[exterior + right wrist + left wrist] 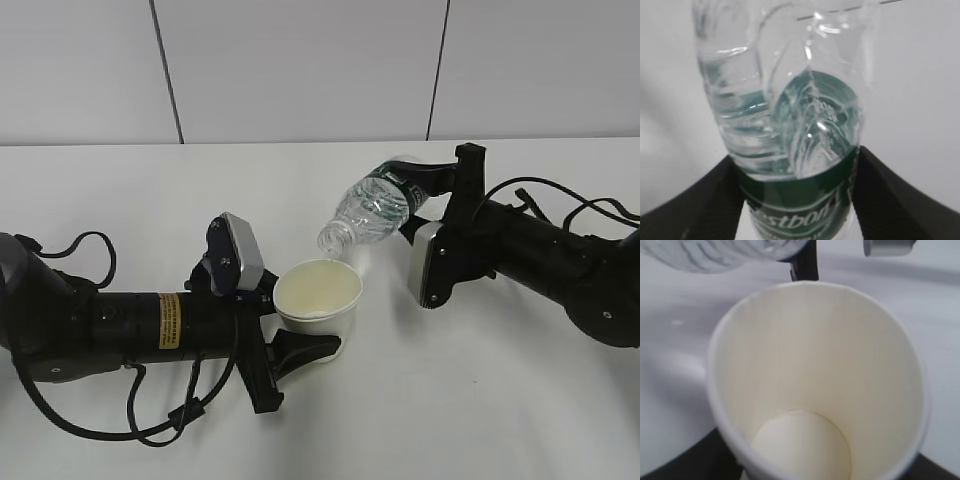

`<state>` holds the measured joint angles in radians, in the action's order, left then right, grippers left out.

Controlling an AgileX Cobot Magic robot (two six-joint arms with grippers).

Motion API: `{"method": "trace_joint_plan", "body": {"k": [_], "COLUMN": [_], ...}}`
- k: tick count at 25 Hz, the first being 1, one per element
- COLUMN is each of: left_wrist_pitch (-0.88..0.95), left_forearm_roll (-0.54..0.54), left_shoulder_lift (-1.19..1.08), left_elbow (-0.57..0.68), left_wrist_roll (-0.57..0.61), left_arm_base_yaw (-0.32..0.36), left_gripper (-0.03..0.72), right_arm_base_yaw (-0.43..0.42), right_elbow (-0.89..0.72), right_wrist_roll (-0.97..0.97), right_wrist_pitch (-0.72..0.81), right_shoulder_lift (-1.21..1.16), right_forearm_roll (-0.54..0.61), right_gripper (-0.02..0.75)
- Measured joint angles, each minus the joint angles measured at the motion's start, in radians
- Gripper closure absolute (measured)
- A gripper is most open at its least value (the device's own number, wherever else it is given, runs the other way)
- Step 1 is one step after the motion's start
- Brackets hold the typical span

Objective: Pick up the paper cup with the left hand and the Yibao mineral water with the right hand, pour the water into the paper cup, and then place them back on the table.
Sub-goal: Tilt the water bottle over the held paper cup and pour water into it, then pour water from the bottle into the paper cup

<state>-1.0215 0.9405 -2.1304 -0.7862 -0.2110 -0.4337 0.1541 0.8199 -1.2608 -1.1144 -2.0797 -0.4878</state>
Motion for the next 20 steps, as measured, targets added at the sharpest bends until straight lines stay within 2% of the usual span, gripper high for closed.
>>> {"method": "trace_joint_plan", "body": {"k": [20], "left_wrist_pitch": [0.002], "left_forearm_roll": [-0.035], "left_shoulder_lift": [-0.017], "left_elbow": [0.000], "left_wrist_roll": [0.000], "left_arm_base_yaw": [0.000], "left_gripper": [0.258], "right_arm_base_yaw": [0.000], "right_elbow": [0.008], "right_wrist_roll": [-0.135], "right_wrist_pitch": [0.000], "right_shoulder_lift": [0.002], "right_forearm_roll": [0.007], "right_gripper": [0.284]}}
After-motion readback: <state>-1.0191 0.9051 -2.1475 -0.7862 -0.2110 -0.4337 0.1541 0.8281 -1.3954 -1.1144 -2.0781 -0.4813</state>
